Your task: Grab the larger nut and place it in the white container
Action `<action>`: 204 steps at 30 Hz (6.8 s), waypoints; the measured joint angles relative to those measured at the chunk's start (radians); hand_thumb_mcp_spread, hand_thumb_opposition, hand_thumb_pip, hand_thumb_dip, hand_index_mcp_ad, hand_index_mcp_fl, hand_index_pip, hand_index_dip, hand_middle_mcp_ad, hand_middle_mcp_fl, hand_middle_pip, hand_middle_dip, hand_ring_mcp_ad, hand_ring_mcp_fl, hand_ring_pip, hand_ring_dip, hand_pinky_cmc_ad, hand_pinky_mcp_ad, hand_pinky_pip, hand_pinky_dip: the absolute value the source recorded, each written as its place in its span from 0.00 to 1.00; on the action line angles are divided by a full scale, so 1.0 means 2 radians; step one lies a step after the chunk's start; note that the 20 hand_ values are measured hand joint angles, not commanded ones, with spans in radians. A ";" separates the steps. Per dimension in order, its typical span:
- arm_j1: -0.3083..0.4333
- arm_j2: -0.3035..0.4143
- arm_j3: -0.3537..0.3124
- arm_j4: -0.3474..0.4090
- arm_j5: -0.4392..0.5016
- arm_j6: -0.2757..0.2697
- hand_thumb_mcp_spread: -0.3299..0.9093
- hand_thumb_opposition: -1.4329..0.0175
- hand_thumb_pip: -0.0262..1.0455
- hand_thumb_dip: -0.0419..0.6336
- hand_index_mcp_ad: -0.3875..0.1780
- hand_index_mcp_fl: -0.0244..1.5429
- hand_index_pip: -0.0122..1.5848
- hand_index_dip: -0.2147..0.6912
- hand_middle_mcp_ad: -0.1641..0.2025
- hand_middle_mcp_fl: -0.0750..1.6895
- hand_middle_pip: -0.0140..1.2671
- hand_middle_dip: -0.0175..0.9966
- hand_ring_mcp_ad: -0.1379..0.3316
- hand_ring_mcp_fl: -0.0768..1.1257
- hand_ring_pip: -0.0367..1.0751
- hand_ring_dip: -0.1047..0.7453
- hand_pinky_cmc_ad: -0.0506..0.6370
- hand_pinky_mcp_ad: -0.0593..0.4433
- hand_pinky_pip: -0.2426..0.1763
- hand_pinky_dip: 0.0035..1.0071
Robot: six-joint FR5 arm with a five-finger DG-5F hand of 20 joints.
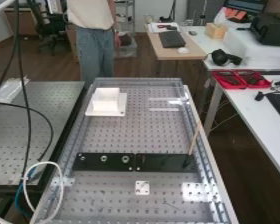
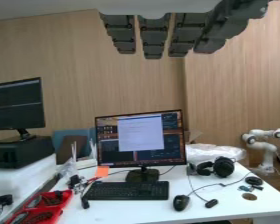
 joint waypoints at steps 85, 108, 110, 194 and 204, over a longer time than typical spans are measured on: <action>-0.043 -0.052 -0.274 0.230 0.090 0.029 0.44 0.43 0.63 0.30 0.57 0.04 0.43 0.12 0.65 0.04 0.12 0.23 0.67 0.07 0.11 0.25 0.62 0.74 0.35 0.43; -0.149 -0.151 -0.259 0.313 -0.057 -0.002 0.49 0.41 0.70 0.32 0.52 0.03 0.93 0.34 0.65 0.05 0.12 0.23 0.68 0.07 0.11 0.25 0.62 0.74 0.35 0.44; -0.154 -0.153 -0.258 0.317 -0.065 -0.005 0.49 0.41 0.70 0.34 0.50 0.02 0.94 0.36 0.65 0.04 0.12 0.23 0.68 0.07 0.11 0.25 0.62 0.74 0.35 0.44; -0.182 -0.223 -0.277 0.428 -0.124 -0.031 0.54 0.41 0.74 0.36 0.49 0.02 0.99 0.42 0.65 0.05 0.12 0.23 0.64 0.07 0.11 0.26 0.58 0.70 0.36 0.42; -0.181 -0.223 -0.276 0.424 -0.127 -0.032 0.57 0.41 0.73 0.36 0.48 0.07 0.99 0.39 0.66 0.06 0.12 0.23 0.61 0.07 0.11 0.26 0.57 0.70 0.36 0.40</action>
